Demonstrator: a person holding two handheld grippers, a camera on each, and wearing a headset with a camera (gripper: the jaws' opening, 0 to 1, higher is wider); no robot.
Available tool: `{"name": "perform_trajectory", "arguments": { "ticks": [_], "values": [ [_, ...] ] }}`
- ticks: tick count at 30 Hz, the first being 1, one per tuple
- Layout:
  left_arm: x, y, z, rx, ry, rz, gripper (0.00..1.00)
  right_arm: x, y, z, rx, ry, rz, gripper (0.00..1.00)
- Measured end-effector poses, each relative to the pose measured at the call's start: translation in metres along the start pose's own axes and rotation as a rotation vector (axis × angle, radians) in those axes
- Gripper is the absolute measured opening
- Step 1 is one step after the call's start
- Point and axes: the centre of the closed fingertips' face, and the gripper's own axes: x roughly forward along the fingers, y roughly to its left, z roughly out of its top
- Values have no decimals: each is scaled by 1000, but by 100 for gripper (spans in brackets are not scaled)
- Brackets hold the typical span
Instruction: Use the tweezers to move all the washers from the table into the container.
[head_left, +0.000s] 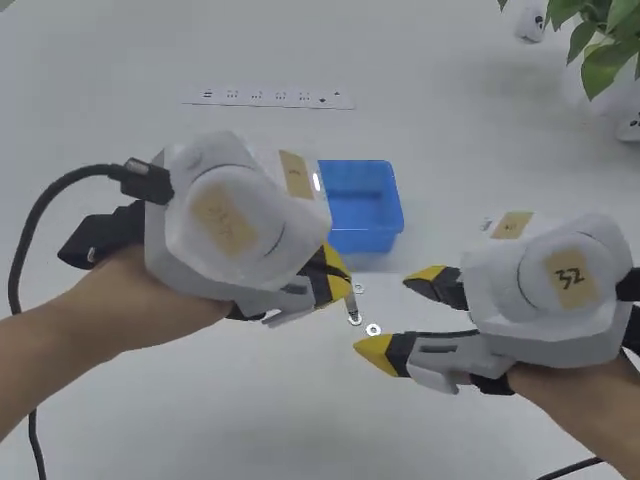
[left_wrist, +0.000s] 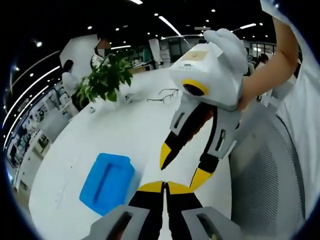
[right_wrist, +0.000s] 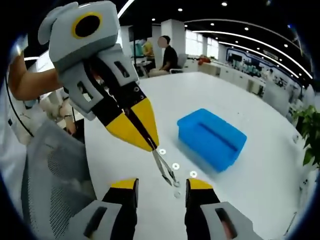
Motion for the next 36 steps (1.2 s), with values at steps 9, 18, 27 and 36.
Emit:
{"name": "perform_trajectory", "arguments": {
  "ticks": [9, 18, 27, 36],
  "values": [
    [-22, -20, 20, 41, -3, 11, 0, -9, 16, 31, -151, -76, 54, 11],
    [-40, -33, 24, 56, 19, 59, 0, -15, 43, 41, -253, -90, 127, 5],
    [-42, -27, 11, -71, -56, 143, 0, -2, 46, 41, -260, -70, 136, 4],
    [-64, -7, -10, -296, -157, 295, 18, 14, 39, 47, -235, -65, 150, 3]
  ]
}}
